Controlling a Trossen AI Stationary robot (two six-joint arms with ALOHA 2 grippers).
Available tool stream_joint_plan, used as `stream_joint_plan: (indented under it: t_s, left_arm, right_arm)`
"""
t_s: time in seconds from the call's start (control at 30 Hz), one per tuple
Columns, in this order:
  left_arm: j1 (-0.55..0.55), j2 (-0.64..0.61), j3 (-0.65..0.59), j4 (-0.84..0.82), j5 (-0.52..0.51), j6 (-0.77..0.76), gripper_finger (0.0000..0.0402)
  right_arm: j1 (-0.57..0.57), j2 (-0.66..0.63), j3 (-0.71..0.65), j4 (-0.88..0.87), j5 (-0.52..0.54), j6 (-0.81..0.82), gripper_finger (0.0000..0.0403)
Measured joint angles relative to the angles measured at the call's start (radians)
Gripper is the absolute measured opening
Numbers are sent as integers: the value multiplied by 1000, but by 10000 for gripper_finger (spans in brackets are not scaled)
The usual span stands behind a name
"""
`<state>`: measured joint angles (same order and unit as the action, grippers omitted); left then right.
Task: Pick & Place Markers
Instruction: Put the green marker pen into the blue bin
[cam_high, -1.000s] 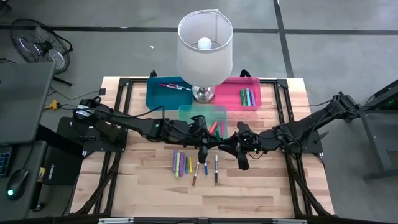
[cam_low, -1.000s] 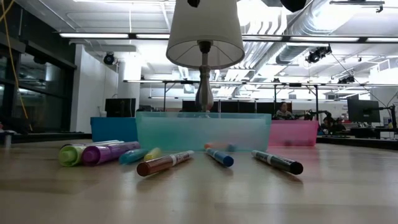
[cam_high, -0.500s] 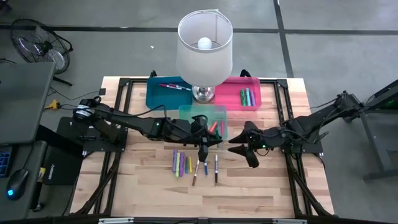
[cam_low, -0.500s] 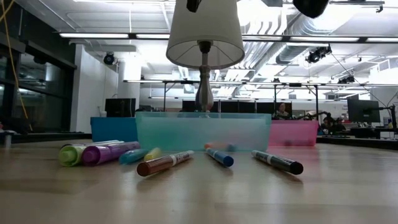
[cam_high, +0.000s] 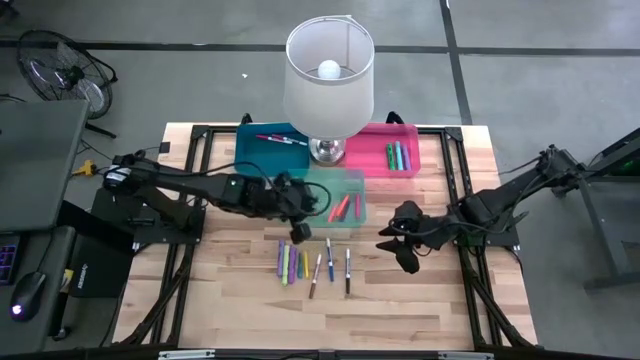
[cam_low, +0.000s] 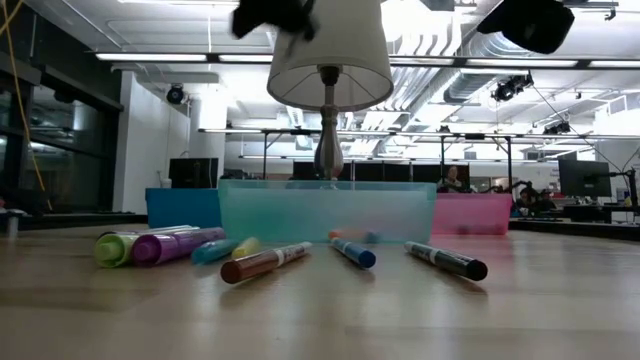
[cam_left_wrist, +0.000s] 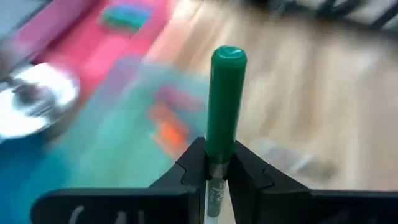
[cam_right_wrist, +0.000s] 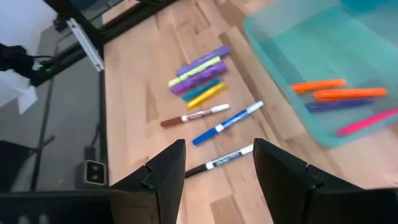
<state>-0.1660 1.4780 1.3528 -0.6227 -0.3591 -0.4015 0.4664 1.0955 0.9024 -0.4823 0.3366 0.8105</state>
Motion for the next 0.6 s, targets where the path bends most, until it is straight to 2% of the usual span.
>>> stream_joint_plan:
  t_s: [0.07, 0.3, 0.37, 0.47, 0.6]
  left_arm:
    - [5, 2, 12, -124, -47, 30, 35]
    - [79, 25, 15, -344, -204, 88, 35]
    - [114, 37, 21, -362, -253, 114, 35]
    - [180, 48, 14, -434, -272, 191, 35]
    - [285, 87, 16, -432, -277, 320, 35]
  right_arm:
    - [2, 8, 0, 6, 24, 1, 177]
    - [7, 58, 0, 4, 58, 2, 177]
    - [7, 79, 0, 5, 58, 19, 177]
    - [7, 113, 0, 6, 58, 58, 177]
    - [7, 162, 0, 11, 55, 109, 177]
